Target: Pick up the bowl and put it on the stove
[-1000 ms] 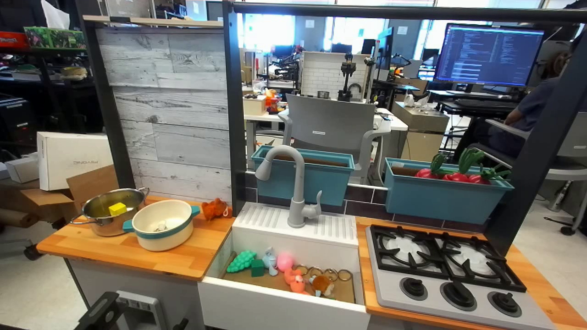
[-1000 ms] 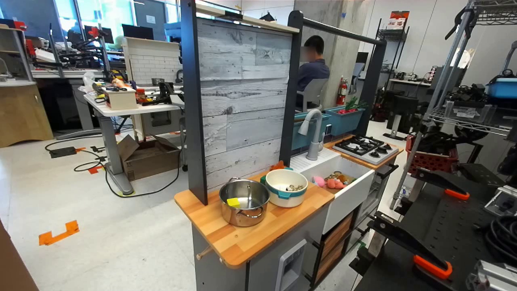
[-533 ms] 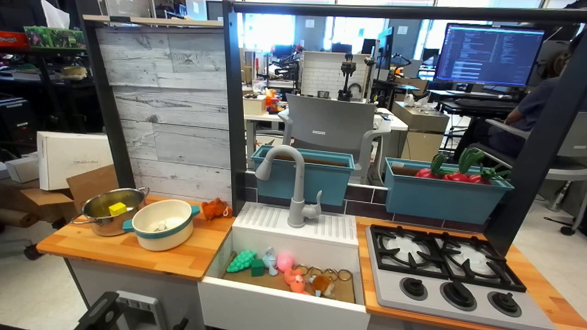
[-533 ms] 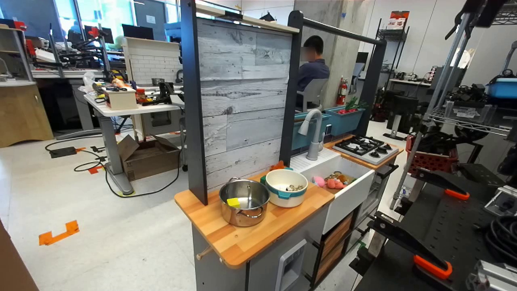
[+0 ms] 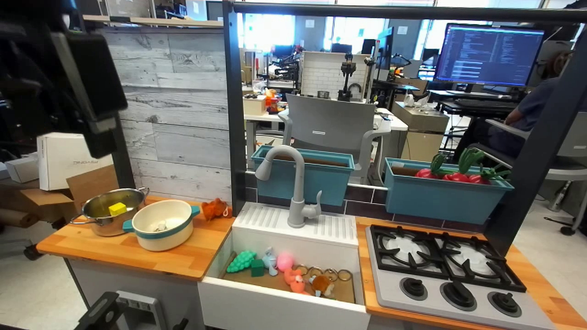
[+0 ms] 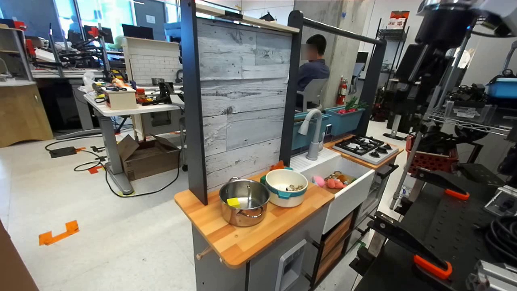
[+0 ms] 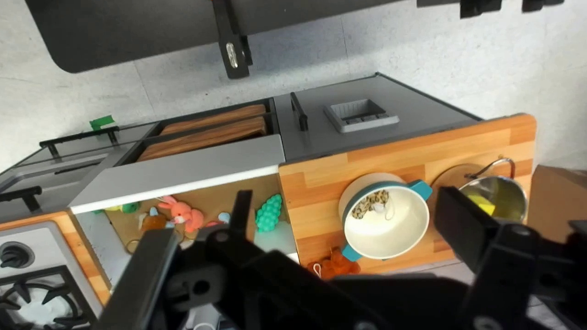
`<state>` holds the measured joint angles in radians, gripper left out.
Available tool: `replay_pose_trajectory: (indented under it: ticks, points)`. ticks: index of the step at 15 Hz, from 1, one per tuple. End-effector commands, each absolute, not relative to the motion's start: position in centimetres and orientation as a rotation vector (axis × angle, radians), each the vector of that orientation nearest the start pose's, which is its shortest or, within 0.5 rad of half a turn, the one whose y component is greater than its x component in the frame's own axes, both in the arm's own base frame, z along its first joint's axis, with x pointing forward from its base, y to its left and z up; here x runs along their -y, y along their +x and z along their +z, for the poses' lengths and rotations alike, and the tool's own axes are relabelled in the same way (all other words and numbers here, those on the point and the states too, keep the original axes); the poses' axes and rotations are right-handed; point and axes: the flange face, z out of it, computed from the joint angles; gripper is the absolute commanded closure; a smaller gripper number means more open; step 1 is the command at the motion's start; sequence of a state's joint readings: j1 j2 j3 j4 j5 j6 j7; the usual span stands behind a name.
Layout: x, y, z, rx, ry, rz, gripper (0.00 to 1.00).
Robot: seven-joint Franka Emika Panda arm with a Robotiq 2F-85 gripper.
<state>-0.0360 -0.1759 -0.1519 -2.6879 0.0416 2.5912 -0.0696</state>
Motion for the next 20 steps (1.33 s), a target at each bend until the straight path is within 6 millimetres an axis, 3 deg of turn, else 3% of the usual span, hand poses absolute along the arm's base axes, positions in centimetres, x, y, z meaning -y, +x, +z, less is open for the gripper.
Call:
replay_pose_trajectory:
  ticks: [1, 11, 16, 20]
  points:
    - [6.7, 46.1, 24.8, -0.347, -3.086, -0.184, 0.00]
    - [4.9, 59.9, 10.9, -0.556, -3.116, -0.077, 0.00]
    - [4.2, 64.2, 4.4, -0.597, -3.142, 0.083, 0.00]
    - [3.2, 67.0, 0.9, -0.588, -3.158, 0.161, 0.00]
